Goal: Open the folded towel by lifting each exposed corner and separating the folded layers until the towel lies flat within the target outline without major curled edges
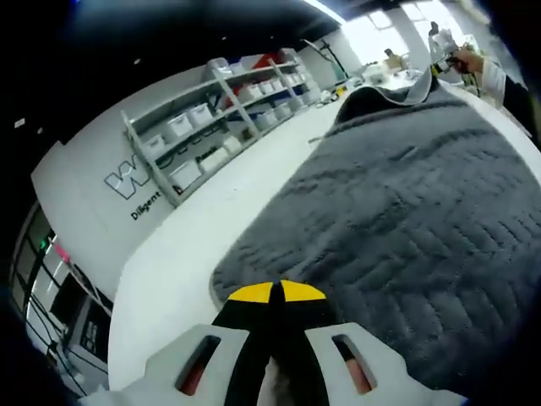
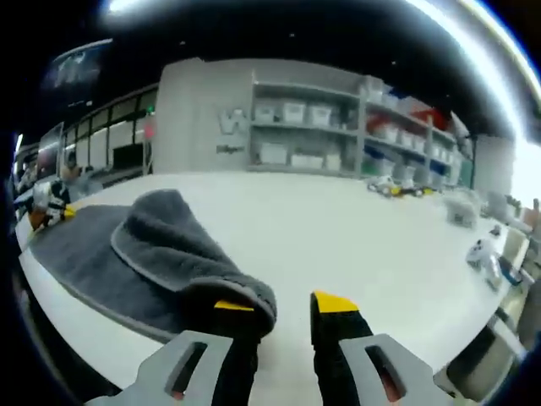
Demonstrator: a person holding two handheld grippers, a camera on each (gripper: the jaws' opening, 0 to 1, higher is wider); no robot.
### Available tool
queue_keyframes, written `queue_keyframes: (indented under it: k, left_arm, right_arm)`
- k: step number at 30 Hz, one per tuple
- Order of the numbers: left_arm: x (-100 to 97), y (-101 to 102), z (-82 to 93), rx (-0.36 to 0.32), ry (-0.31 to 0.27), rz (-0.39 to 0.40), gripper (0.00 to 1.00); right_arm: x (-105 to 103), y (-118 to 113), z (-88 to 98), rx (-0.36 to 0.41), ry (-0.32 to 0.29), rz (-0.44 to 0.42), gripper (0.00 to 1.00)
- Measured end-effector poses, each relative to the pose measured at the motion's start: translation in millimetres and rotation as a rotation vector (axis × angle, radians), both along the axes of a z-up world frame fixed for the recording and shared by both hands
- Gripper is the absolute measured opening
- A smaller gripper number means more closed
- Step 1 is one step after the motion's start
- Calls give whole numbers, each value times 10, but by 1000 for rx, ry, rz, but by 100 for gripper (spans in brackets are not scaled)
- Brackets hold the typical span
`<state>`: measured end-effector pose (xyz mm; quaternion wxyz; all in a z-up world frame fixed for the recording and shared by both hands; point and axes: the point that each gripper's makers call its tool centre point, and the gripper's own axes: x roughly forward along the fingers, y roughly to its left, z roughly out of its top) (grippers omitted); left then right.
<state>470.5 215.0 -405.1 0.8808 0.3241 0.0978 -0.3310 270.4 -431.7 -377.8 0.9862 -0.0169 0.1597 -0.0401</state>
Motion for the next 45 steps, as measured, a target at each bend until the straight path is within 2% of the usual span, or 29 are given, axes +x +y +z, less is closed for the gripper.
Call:
queue_keyframes:
  k: [2,4,6,7,9,13,15,18,23,25,29,32,34,36,40,45]
  left_arm:
    - [-3,-4,0,1,-1,-1,1]
    - [-4,-5,-1,1,-2,-1,1]
    - [-6,-5,0,-1,-3,-1,1]
    - [-6,-6,-1,-1,-4,-1,1]
    - [-8,-7,0,-2,-5,-2,1]
    - [-10,-10,0,0,-7,-2,1]
    - [-13,-12,1,3,-10,-2,1]
    - [-16,-14,1,6,-14,-3,1]
    - [-19,-18,2,9,-18,-6,1]
    - [-23,-21,3,11,-19,-7,1]
    - [-22,-25,4,17,-23,-9,1]
    - [-24,-29,5,18,-24,-12,1]
    - [-20,-22,6,2,-13,-11,1]
    - [-19,-21,4,-2,-10,-11,1]
    - [-20,-24,3,8,-17,-13,1]
    - [-10,-15,3,-3,-13,-13,1]
  right_arm:
    - [-12,33,-13,4,10,17,18]
    - [-17,43,-25,-62,25,35,18]
    - [-25,68,-55,-80,43,46,18]
    - [-34,102,-90,-102,65,77,18]
    - [-44,143,-104,-123,70,109,18]
    - [-75,165,-67,-127,53,134,22]
    - [-57,267,24,-194,8,199,29]
    - [-76,386,72,-199,-4,242,39]
    - [-39,593,161,-247,-38,327,40]
    - [0,668,162,-294,-33,351,42]
    - [108,867,145,-461,-23,424,44]
    - [170,1205,84,-583,-25,553,43]
    - [224,1385,57,-608,-36,602,41]
    - [280,1444,27,-623,-34,609,39]
    - [330,1423,-83,-735,24,613,36]
    - [376,1360,-118,-788,42,594,36]
